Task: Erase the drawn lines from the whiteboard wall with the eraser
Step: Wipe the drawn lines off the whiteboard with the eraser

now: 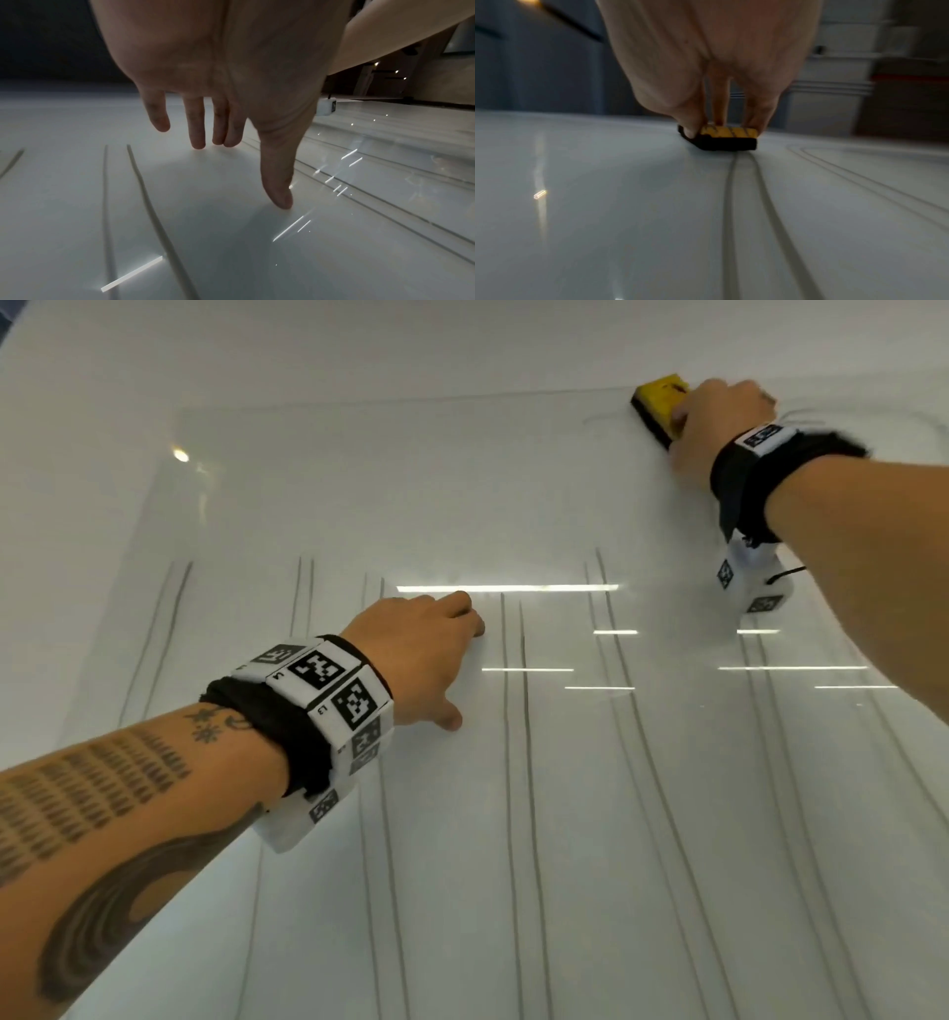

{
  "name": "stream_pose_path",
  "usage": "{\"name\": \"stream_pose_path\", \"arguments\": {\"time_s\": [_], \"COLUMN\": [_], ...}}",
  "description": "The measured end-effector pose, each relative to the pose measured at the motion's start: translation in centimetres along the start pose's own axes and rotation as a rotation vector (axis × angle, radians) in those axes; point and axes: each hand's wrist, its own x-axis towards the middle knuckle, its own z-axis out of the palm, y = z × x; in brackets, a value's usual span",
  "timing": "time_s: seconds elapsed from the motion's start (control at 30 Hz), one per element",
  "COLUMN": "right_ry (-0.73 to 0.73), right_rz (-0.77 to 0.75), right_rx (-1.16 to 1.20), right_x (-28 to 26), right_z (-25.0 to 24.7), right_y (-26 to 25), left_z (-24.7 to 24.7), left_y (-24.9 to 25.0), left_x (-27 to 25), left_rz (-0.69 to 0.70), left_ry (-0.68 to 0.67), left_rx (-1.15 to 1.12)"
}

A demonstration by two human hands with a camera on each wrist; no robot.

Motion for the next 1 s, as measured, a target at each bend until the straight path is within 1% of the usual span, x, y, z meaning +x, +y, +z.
{"name": "stream_pose_path", "arguments": {"time_s": [0.03,0.07,0.2,0.23,0.3,0.33,0.37,0.43,0.47,0.5,0.53,0.6,0.67,0.73,0.77,0.8,0.83,0.87,0.9,0.93,0.97,1.0], "right_ry": [0.005,0.005,-0.028,-0.058,-0.084,-0.072,-0.044,0.037,0.045,0.038,0.022,-0.046,-0.106,-0.104,-0.083,-0.081,-0.079,-0.071,-0.059,-0.07,-0.071,-0.092], "right_rz": [0.004,-0.054,-0.411,-0.474,-0.527,-0.506,-0.447,-0.255,-0.172,-0.144,-0.191,-0.417,-0.649,-0.773,-0.795,-0.769,-0.689,-0.562,-0.405,-0.282,-0.27,-0.328], "right_rx": [-0.047,-0.073,-0.122,-0.125,-0.123,-0.128,-0.137,-0.147,-0.12,-0.087,-0.08,-0.048,-0.041,0.003,-0.025,-0.075,-0.112,-0.123,-0.081,-0.03,-0.018,-0.017], "right_x": [0.3,0.3,-0.5,-1.1,-1.5,-1.1,-0.7,0.7,1.0,0.8,0.1,-2.5,-6.2,-8.7,-8.4,-7.3,-5.5,-3.2,-1.4,-0.5,-0.5,-1.6], "right_z": [-0.1,-0.1,1.2,1.5,1.6,1.5,1.2,0.4,0.3,0.3,0.4,1.3,2.5,2.9,2.7,2.4,2.0,2.0,2.0,1.7,1.7,1.8], "right_y": [0.1,-0.4,-4.0,-4.4,-4.0,-3.1,-1.8,1.4,2.6,2.9,2.4,0.4,-1.0,-0.5,0.3,1.3,2.4,3.7,5.0,5.7,5.5,4.6], "left_z": [0.1,0.0,-0.9,-1.1,-1.6,-1.7,-1.8,-1.7,-1.8,-1.8,-1.8,-2.0,-2.4,-2.7,-2.9,-3.2,-3.5,-3.8,-4.2,-4.4,-4.6,-5.0], "left_y": [-0.1,0.0,0.7,1.1,1.7,1.9,2.2,2.3,2.4,2.3,2.3,2.5,2.9,3.0,3.1,3.3,3.3,3.5,3.7,4.0,4.4,5.1], "left_x": [0.0,-0.1,0.3,0.3,0.5,0.5,0.5,0.5,0.6,0.6,0.6,0.8,0.9,0.9,0.8,0.8,0.8,0.8,0.9,0.9,1.0,1.1], "left_rz": [-0.003,-0.01,-0.051,-0.067,-0.095,-0.106,-0.117,-0.133,-0.134,-0.136,-0.139,-0.15,-0.158,-0.179,-0.189,-0.2,-0.211,-0.222,-0.226,-0.226,-0.229,-0.228], "left_ry": [0.002,-0.002,-0.04,-0.056,-0.074,-0.084,-0.094,-0.105,-0.106,-0.108,-0.112,-0.125,-0.144,-0.176,-0.195,-0.21,-0.219,-0.224,-0.218,-0.194,-0.151,-0.098], "left_rx": [-0.009,-0.016,0.034,0.046,0.072,0.078,0.08,0.088,0.093,0.094,0.094,0.096,0.116,0.109,0.096,0.084,0.08,0.084,0.1,0.118,0.126,0.119]}}
